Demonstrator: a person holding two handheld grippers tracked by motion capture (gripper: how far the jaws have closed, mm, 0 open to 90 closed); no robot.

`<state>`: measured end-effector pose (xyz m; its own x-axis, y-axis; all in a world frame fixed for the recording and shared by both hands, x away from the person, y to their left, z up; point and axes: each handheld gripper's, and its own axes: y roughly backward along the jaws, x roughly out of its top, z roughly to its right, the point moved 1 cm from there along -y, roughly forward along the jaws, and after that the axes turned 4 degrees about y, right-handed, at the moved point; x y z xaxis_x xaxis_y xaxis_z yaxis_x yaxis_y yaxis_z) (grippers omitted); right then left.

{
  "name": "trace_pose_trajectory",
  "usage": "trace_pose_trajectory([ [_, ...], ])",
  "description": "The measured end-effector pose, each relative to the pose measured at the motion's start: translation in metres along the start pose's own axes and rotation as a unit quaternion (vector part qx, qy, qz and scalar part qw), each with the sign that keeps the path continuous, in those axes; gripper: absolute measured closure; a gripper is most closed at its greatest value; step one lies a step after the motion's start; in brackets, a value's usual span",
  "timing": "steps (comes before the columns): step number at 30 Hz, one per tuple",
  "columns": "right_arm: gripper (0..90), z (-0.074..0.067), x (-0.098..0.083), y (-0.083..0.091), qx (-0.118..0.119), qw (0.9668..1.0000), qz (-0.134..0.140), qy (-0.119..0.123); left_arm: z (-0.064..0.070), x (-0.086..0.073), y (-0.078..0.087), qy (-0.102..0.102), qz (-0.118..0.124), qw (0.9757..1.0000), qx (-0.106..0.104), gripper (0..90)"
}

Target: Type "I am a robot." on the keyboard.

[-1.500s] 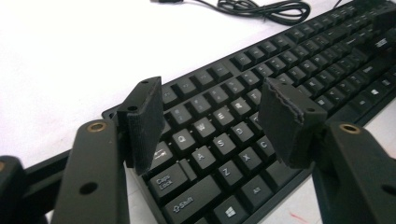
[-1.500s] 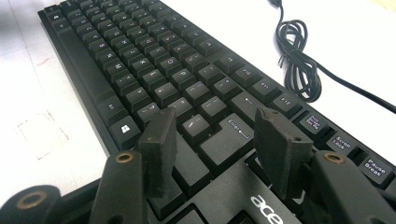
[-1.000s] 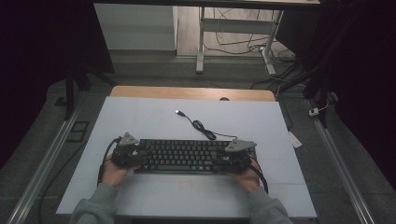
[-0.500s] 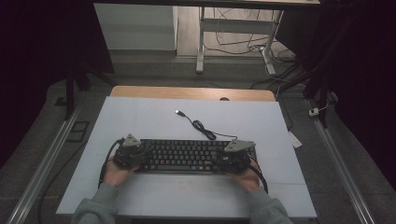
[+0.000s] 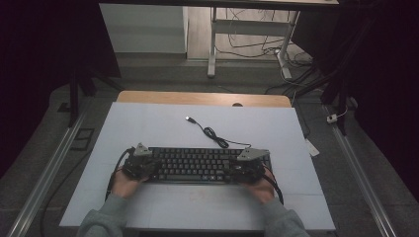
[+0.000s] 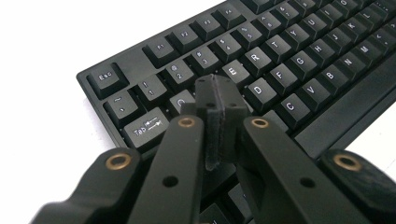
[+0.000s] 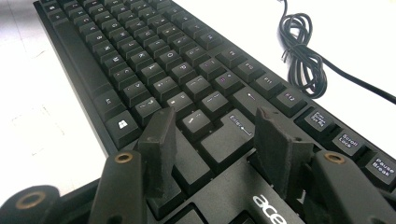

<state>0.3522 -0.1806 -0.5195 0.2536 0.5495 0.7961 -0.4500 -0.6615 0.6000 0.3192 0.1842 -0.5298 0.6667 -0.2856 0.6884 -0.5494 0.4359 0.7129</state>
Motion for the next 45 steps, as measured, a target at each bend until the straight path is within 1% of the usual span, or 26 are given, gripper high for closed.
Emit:
trace_pose_trajectory([
  [5,49.0,0.000,0.000,0.000,0.000,1.0000,0.000,0.000,0.000,0.000,-0.001,0.000,-0.004,1.0000,0.000,88.5],
  [15,49.0,0.000,0.000,-0.001,0.000,1.0000,-0.001,0.001,-0.001,-0.001,-0.002,0.004,-0.003,1.0000,-0.002,88.6],
  [17,48.9,0.000,0.000,-0.001,0.000,1.0000,-0.001,0.001,-0.001,-0.002,-0.004,0.002,-0.008,1.0000,0.001,88.6],
  [19,48.9,-0.001,0.000,-0.001,0.000,1.0000,-0.001,0.002,-0.002,-0.003,-0.004,0.006,-0.005,1.0000,0.000,88.7],
  [21,48.9,-0.001,0.000,-0.001,0.000,1.0000,-0.001,0.002,-0.001,-0.002,-0.003,0.003,-0.004,1.0000,0.003,88.6],
  [23,48.9,-0.001,0.000,-0.001,-0.002,1.0000,-0.004,0.004,0.000,-0.002,-0.001,0.000,0.006,1.0000,0.004,88.7],
  [26,48.9,-0.001,0.000,-0.001,-0.001,1.0000,-0.001,0.002,0.000,0.001,0.007,0.002,0.032,0.9995,0.001,88.6],
  [30,48.9,0.000,-0.001,-0.001,0.001,1.0000,0.000,0.001,-0.004,0.003,0.016,0.013,0.053,0.9985,0.000,87.6],
  [33,48.9,-0.001,0.000,-0.001,-0.001,1.0000,-0.002,0.003,-0.007,0.002,0.018,0.022,0.059,0.9980,-0.001,81.1],
  [35,48.8,0.000,0.000,-0.001,-0.001,1.0000,-0.003,0.003,-0.009,0.003,0.019,0.029,0.063,0.9976,0.005,72.1],
  [37,48.8,0.000,0.000,-0.001,-0.001,1.0000,-0.002,0.002,-0.009,0.003,0.021,0.036,0.066,0.9971,0.012,60.0],
  [38,48.8,0.000,0.000,-0.001,-0.001,1.0000,-0.002,0.003,-0.010,0.003,0.021,0.038,0.068,0.9969,0.014,55.4],
  [39,48.8,0.000,0.000,-0.001,-0.002,1.0000,-0.002,0.003,-0.010,0.003,0.022,0.040,0.068,0.9968,0.013,52.6],
  [41,48.8,0.000,0.000,-0.001,-0.001,1.0000,-0.002,0.003,-0.011,0.004,0.024,0.040,0.070,0.9967,0.011,48.8],
  [45,48.7,0.000,0.000,-0.001,-0.002,1.0000,-0.003,0.004,-0.010,0.006,0.028,0.036,0.074,0.9965,0.010,44.1],
])
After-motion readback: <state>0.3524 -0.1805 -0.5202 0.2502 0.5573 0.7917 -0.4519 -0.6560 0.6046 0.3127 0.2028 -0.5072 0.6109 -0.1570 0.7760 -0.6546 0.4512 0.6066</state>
